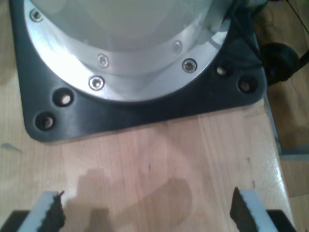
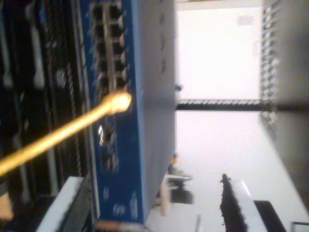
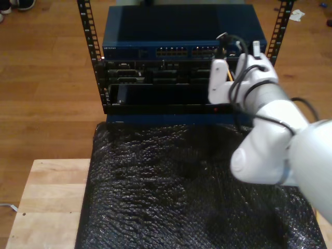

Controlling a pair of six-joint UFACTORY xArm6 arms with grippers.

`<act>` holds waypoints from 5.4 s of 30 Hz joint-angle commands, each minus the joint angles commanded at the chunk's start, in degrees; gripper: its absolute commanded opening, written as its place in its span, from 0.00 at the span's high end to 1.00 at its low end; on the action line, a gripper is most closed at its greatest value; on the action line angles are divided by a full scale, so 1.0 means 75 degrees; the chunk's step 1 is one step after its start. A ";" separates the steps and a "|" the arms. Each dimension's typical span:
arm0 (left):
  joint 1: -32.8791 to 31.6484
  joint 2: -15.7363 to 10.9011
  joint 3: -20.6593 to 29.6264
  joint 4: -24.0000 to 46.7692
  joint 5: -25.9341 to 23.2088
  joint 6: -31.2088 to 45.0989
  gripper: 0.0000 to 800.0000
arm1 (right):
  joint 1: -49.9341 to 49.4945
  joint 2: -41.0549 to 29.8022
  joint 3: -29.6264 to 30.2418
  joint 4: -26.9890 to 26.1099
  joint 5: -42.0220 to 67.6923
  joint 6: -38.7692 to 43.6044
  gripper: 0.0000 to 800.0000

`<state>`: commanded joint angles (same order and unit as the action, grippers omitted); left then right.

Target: Grab the cable and plug it in

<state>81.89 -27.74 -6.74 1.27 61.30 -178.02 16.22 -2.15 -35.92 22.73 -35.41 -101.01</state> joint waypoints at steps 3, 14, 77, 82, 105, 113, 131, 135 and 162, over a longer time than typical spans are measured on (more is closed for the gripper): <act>0.0000 0.0000 0.0000 0.0000 0.0000 0.0000 0.00 | -0.0539 -0.0504 0.0000 0.0000 0.1383 -0.0211 0.13; 0.0000 0.0000 0.0000 0.0000 0.0000 0.0000 0.00 | -0.2145 -0.2145 -0.0059 0.0035 0.4993 -0.1887 0.09; 0.0000 0.0000 0.0000 0.0000 0.0000 0.0000 0.00 | -1.3105 -0.4806 0.1289 -0.2016 1.4441 -0.9448 0.01; 0.0000 0.0000 0.0000 0.0000 0.0000 0.0000 0.00 | -1.3128 -0.4935 0.1875 -0.2028 1.4371 -0.9448 0.01; 0.0000 0.0000 0.0000 0.0000 0.0000 0.0000 0.00 | -1.3187 -0.5462 0.3622 -0.2368 1.2741 -1.0151 0.01; 0.0000 0.0000 0.0000 0.0000 0.0000 0.0000 0.00 | -1.3398 -0.5404 0.4138 -0.2391 1.2624 -1.0432 0.01; 0.0000 0.0000 0.0000 0.0000 0.0000 0.0000 0.00 | -1.3667 -0.4618 0.4630 -0.2344 1.1686 -1.0983 0.01; 0.0000 0.0000 0.0000 0.0000 0.0000 0.0000 0.00 | -1.3703 -0.4677 0.4630 -0.2368 1.1663 -1.0995 0.01; 0.0000 0.0000 0.0000 0.0000 0.0000 0.0000 0.00 | -1.3703 -0.4712 0.4689 -0.2368 1.1593 -1.0995 0.01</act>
<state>81.89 -27.74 -6.74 1.27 61.30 -178.02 -86.55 -37.49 -0.76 4.97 51.54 -183.47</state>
